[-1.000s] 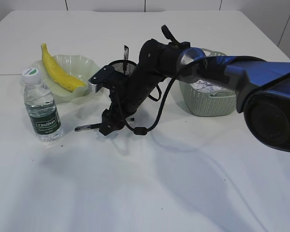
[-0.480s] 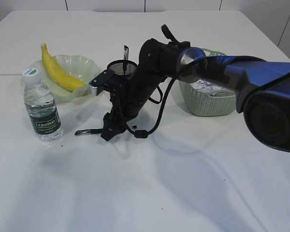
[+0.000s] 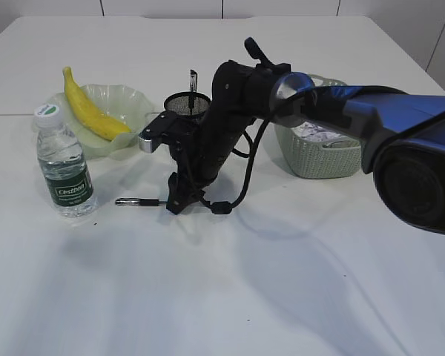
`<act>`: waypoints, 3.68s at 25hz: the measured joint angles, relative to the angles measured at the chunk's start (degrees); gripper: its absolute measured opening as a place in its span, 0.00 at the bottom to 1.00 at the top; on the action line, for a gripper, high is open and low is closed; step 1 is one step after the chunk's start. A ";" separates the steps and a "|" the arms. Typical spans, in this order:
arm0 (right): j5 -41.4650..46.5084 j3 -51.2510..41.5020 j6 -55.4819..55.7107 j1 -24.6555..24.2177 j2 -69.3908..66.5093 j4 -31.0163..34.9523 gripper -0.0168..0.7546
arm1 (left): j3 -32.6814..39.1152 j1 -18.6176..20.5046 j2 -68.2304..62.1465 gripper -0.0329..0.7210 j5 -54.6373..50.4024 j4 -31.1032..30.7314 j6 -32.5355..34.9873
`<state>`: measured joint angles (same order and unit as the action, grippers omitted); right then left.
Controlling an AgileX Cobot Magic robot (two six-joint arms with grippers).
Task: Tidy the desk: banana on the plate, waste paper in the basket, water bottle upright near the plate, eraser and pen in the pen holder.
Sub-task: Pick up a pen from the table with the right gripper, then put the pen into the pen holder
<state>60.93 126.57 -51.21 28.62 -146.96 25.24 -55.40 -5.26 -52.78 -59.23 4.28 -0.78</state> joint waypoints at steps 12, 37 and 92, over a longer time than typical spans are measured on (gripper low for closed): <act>-0.05 0.22 1.07 1.63 0.10 -4.57 0.34 | 0.00 0.00 0.00 0.36 0.09 0.00 0.00; 1.04 0.22 2.04 1.81 0.32 -6.29 0.08 | 0.00 0.00 0.00 0.36 0.09 0.00 0.00; -14.38 0.22 -3.95 -10.20 14.22 10.75 0.08 | 0.00 0.00 0.00 0.36 0.09 0.00 0.24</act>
<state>46.55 126.79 -55.16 18.42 -132.74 35.99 -55.40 -5.26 -52.78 -59.15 4.28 -0.54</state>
